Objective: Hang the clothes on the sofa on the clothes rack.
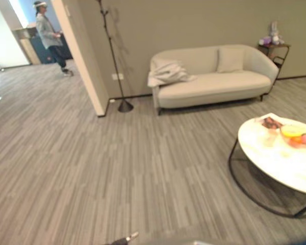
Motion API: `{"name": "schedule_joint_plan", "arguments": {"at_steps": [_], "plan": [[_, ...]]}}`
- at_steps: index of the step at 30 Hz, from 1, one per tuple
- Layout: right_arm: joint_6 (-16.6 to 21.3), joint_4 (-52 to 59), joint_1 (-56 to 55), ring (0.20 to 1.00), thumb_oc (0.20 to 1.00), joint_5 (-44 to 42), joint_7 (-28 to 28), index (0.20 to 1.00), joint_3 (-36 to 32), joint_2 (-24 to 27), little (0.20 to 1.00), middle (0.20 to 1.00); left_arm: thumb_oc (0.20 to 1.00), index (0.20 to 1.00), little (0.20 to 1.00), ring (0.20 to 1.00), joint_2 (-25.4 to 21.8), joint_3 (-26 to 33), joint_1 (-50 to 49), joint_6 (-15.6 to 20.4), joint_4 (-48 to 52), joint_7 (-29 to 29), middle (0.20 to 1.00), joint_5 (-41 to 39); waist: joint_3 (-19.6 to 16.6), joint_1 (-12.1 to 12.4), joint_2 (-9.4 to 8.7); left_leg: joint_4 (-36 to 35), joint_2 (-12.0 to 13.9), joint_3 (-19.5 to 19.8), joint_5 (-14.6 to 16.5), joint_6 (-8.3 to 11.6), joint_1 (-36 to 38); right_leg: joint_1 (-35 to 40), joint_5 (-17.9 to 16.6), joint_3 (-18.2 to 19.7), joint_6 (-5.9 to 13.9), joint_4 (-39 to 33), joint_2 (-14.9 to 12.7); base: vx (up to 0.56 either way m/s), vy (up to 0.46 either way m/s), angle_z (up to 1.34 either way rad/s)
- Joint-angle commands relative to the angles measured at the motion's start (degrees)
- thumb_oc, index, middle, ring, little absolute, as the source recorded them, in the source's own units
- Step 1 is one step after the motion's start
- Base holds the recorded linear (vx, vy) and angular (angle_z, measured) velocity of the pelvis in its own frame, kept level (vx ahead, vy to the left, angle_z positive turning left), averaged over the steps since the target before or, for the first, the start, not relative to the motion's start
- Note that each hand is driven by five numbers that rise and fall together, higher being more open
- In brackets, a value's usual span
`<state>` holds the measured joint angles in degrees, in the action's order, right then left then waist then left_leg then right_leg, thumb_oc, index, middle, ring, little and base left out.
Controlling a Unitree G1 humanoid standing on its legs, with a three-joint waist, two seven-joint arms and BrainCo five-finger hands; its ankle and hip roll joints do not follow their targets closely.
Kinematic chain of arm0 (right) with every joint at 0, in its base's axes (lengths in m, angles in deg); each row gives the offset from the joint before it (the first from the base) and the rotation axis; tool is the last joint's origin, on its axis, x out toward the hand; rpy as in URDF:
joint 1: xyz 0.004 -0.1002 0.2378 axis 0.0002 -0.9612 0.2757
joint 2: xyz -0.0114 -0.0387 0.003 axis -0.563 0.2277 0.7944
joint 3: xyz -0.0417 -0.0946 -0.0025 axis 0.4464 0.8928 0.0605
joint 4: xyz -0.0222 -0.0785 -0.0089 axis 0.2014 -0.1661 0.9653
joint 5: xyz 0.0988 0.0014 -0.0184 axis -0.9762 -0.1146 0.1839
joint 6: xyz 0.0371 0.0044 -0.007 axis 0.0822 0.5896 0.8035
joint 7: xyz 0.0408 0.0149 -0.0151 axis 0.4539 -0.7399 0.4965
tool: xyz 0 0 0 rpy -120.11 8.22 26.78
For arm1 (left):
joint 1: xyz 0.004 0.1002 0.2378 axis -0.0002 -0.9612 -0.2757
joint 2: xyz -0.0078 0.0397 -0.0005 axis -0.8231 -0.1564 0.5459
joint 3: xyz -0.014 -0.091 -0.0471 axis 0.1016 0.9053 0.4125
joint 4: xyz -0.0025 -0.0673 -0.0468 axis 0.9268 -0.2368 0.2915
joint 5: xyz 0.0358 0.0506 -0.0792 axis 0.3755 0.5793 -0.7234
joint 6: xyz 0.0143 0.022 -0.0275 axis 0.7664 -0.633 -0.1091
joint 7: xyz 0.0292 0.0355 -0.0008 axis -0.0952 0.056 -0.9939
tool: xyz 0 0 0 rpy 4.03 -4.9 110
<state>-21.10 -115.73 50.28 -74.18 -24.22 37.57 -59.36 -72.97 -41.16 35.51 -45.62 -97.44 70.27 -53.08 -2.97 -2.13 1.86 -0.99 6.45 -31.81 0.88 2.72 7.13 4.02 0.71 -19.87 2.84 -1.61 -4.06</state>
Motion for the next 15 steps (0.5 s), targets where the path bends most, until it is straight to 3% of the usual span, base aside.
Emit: {"name": "schedule_joint_plan", "arguments": {"at_steps": [1,6,9,10,11,12,13,14,15], "plan": [[0.34,-4.86,4.01,1.0,1.0,0.95,-0.66,1.0,3.32,-2.43,1.0,1.0,1.0,1.0,1.0,1.0,2.49,1.15,0.83,-0.55,-2.9,0.17,1.0,2.75,0.94,-0.48,-2.57,-0.58,1.25,5.77,-1.17,1.83,-0.57,2.33,-0.44,-3.79,1.85,-3.17,-2.02,0.0,-0.054,-0.01],[-0.06,-4.13,3.81,1.0,1.0,0.11,-1.21,1.0,4.26,-3.08,1.0,1.0,1.0,1.0,1.0,1.0,1.32,1.69,1.09,-1.03,-2.98,-0.1,1.0,2.07,1.8,0.04,-2.96,0.64,2.84,6.62,-1.62,2.68,-1.39,2.62,0.76,-3.53,0.92,-3.05,-0.67,0.02,-0.15,0.02],[0.05,-3.54,4.19,1.0,1.0,-0.78,-1.04,1.0,4.29,-3.02,1.0,1.0,1.0,1.0,1.0,1.0,0.41,3.8,1.56,-1.08,-2.2,-1.0,1.0,-2.88,3.05,0.61,-3.5,8.71,4.42,7.87,0.92,3.18,-4.32,2.89,2.4,-3.04,-0.36,-1.87,-0.19,0.0,-0.126,-0.01],[0.22,-3.24,4.44,1.0,1.0,-1.21,-0.93,1.0,4.19,-2.89,1.0,1.0,1.0,1.0,1.0,1.0,0.13,4.52,1.79,-1.16,-1.82,-1.26,1.0,-4.32,4.14,1.07,-3.79,14.81,5.69,8.89,1.3,3.38,-6.85,3.18,3.43,-2.69,-1.21,-1.36,0.15,-0.01,-0.126,-0.15],[0.22,-3.25,4.5,1.0,1.0,-1.21,-0.92,1.0,4.18,-2.92,1.0,1.0,1.0,1.0,1.0,1.0,0.11,4.52,1.84,-1.19,-1.81,-1.27,1.0,-4.35,4.15,0.99,-3.69,15.59,6.03,9.1,1.64,3.48,-7.3,3.12,3.54,-2.77,-1.32,-1.32,0.33,0.0,-0.171,-0.21],[0.32,-2.88,4.72,1.0,1.0,-1.35,-0.61,1.0,4.11,-2.71,1.0,1.0,1.0,1.0,1.0,1.0,-0.34,5.14,2.1,-1.16,-1.51,-1.83,1.0,-5.67,5.32,1.49,-3.87,22.96,7.95,10.61,0.81,3.91,-10.34,3.6,4.3,-2.71,-2.27,-1.09,0.99,0.08,-0.228,-0.28],[0.33,-2.72,4.67,1.0,1.0,-1.67,-0.33,1.0,3.72,-2.34,1.0,1.0,1.0,1.0,1.0,1.0,-1.26,7.04,2.11,-0.98,-0.91,-3.03,1.0,-8.45,7.65,3.15,-3.93,34.22,9.08,15.77,-4.98,5.01,-15.21,5.48,5.63,-2.77,-3.87,-1.27,2.4,0.12,-0.27,-0.29],[0.24,-3.08,4.52,1.0,1.0,-1.68,-0.21,1.0,3.29,-2.0,1.0,1.0,1.0,1.0,1.0,1.0,-1.63,7.95,2.32,-0.91,-1.17,-3.3,1.0,-9.48,8.69,3.52,-4.01,36.51,8.81,17.86,-6.51,5.3,-18.04,6.42,6.12,-3.23,-4.3,-1.58,2.88,0.4,-0.163,-0.32],[-0.12,-4.15,3.8,1.0,1.0,-1.37,-0.2,1.0,2.56,-1.58,1.0,1.0,1.0,1.0,1.0,1.0,-2.38,11.05,1.15,-1.4,-1.79,-3.11,1.0,-12.14,9.19,5.47,-4.21,29.94,7.54,17.31,-6.2,4.05,-23.4,8.42,7.15,-2.32,-3.43,-2.21,2.92,0.42,-0.011,-0.31]]}}
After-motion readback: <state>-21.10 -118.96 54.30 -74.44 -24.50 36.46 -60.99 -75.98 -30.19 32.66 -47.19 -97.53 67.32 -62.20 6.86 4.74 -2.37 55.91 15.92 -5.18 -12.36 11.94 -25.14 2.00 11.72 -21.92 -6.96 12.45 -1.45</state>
